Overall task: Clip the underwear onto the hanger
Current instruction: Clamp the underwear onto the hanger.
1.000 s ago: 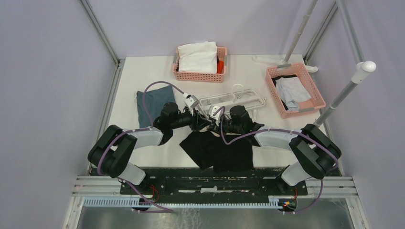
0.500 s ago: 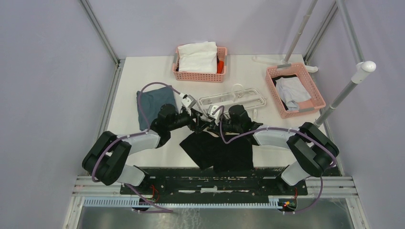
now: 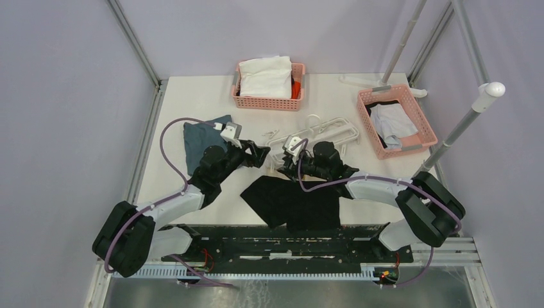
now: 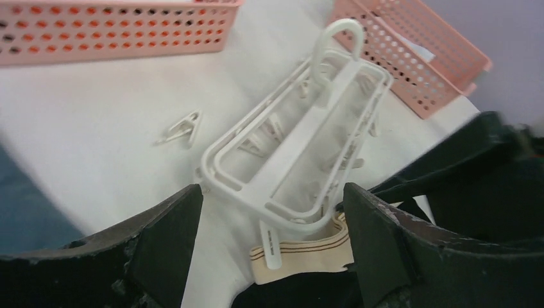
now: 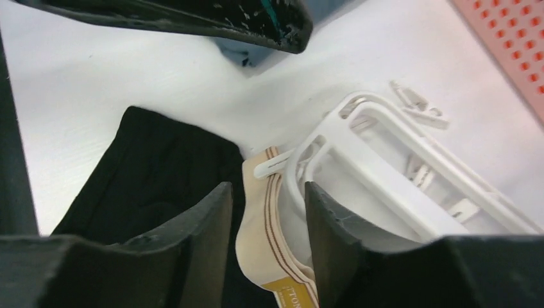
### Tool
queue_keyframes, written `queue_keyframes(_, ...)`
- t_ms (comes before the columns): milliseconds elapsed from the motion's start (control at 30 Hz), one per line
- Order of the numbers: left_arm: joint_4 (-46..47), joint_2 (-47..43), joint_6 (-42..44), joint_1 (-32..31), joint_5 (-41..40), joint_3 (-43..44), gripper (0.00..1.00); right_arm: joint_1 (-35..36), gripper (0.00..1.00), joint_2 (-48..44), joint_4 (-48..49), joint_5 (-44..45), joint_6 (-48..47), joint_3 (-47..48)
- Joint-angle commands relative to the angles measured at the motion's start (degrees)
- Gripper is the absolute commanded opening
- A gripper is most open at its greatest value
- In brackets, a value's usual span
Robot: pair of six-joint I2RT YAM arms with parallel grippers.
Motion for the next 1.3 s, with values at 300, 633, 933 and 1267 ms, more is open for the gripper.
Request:
queue_keyframes(300,-6.68,7.86,-28.54,-0.79,-6.85,3.41,0.72,-0.25,0.61,-5.71,14.12,30.50,8.68,-5.13)
queue_keyframes(633,-0.51,16.13,-36.39,-1.75,-6.72,5.53,0.58,-0.26,0.59,-6.23,17.36,41.23,9.19,-7.38)
queue_keyframes(933,2.90,24.55,-38.10,-1.80,-6.21,8.95,0.56,-0.24,0.58,-6.31,17.67,41.48,8.82,-7.62)
queue_keyframes(1267,2.12,26.90,-34.81,-1.18,-7.15,12.93,0.40,-0.28,0.58,-5.20,18.34,43.03,8.38,-7.62)
